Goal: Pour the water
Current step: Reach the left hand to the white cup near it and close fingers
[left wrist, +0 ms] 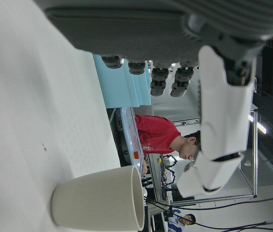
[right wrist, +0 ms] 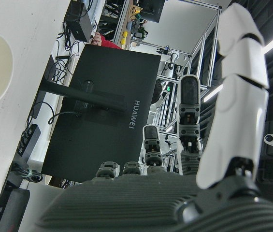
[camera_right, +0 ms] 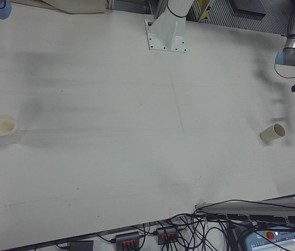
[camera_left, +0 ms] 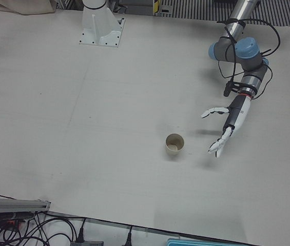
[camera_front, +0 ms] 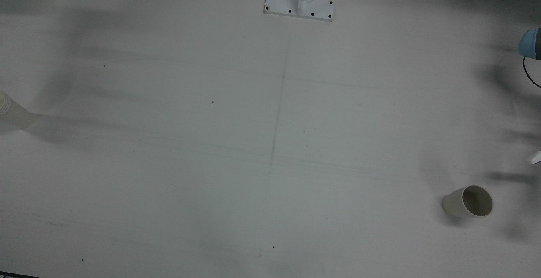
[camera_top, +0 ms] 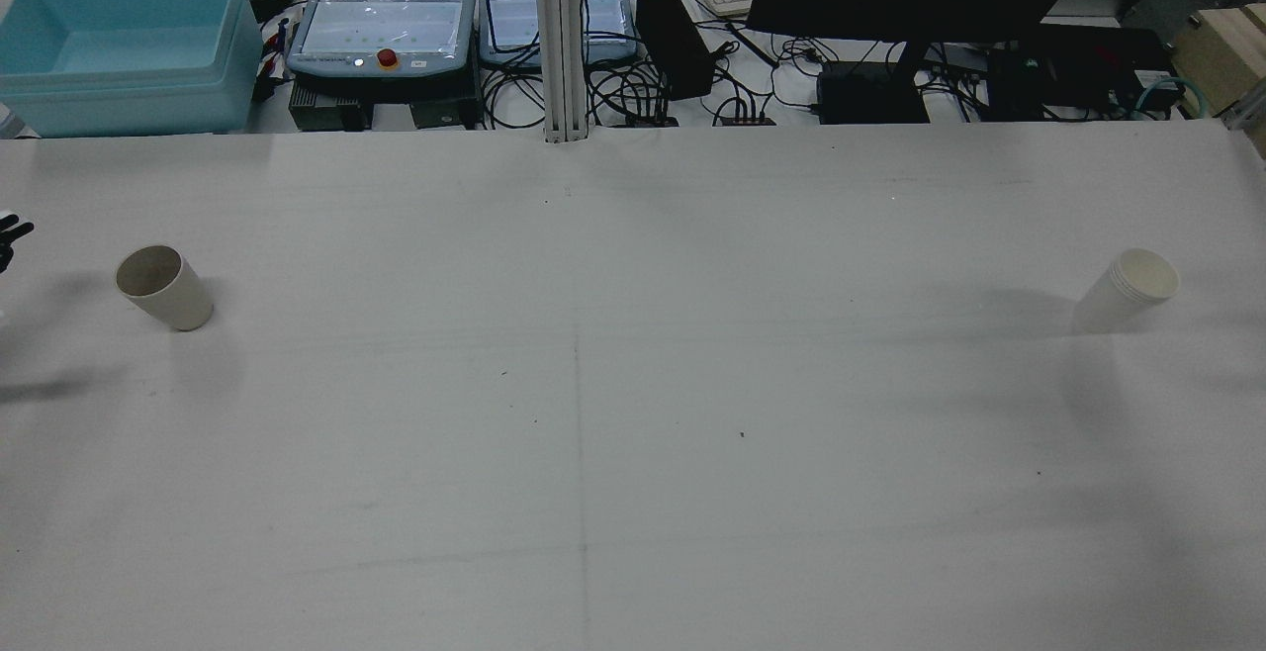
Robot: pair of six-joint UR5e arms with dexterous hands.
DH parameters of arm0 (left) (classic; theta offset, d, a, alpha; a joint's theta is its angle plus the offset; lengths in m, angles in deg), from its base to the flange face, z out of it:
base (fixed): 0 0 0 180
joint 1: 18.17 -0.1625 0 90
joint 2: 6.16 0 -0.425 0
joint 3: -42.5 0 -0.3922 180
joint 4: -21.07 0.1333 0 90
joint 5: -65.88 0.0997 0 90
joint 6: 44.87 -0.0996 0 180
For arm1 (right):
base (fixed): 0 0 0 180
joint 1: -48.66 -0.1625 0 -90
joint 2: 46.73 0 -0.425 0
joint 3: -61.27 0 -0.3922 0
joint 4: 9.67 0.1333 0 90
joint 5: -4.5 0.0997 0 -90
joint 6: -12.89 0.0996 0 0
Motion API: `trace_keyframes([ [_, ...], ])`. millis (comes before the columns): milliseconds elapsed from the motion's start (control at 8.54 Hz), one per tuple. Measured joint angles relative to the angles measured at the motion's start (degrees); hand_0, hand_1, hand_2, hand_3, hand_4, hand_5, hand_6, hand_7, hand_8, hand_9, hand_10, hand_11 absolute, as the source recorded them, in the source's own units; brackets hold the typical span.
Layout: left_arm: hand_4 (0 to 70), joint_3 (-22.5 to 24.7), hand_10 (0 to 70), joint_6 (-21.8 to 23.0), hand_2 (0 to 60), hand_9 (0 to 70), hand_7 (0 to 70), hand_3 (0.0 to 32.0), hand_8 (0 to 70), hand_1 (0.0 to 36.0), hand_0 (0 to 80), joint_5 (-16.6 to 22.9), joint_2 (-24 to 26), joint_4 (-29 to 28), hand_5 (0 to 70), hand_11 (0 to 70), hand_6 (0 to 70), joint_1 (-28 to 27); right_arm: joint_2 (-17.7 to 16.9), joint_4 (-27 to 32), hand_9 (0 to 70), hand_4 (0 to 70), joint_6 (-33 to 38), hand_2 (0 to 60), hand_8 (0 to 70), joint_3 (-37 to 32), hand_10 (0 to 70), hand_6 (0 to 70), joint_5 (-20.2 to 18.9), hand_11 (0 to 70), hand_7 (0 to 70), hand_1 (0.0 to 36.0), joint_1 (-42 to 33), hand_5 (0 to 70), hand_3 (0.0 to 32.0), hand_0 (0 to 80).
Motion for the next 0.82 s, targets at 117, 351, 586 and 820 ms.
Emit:
trace_keyframes([
  [117,9.9,-0.31,0.8,-3.03,26.0,0.6,10.2,0.0,2.8,27.1,57.4,0.00,0.67,-0.28,8.5,3.8,7.5,-0.96,-0.12,-1.16,3.3,39.9,0.08,14.8,1.5,1.39,1.7,12.5,-0.02,4.1,23.6,20.9,0.02,24.8,0.0,56.4],
  [351,6.7,-4.35,0.0,-7.09,21.0,0.0,7.3,0.0,0.5,19.0,49.8,0.00,4.66,-2.03,3.5,0.8,4.9,-2.58,-0.32,-2.75,3.3,39.9,0.04,15.1,1.4,3.74,1.8,12.4,-0.21,4.2,23.6,20.7,0.08,24.7,0.0,56.0],
  [586,5.2,-10.89,0.0,-8.27,20.0,0.0,6.6,0.0,0.1,17.8,48.6,-0.06,9.08,-5.35,3.0,0.0,4.0,-5.28,-0.44,-4.23,3.1,37.9,-0.13,14.6,1.3,5.34,1.7,11.7,-0.40,4.1,22.7,20.3,0.11,23.9,0.0,55.6],
  [820,6.7,-13.88,0.0,-8.54,19.7,0.1,7.8,0.0,0.4,21.4,52.3,-0.12,10.72,-7.19,5.1,0.0,5.0,-7.29,-0.48,-5.93,3.1,37.0,-0.27,14.5,1.3,6.94,1.6,11.5,-0.52,3.9,22.5,20.3,0.10,23.8,0.0,55.3],
])
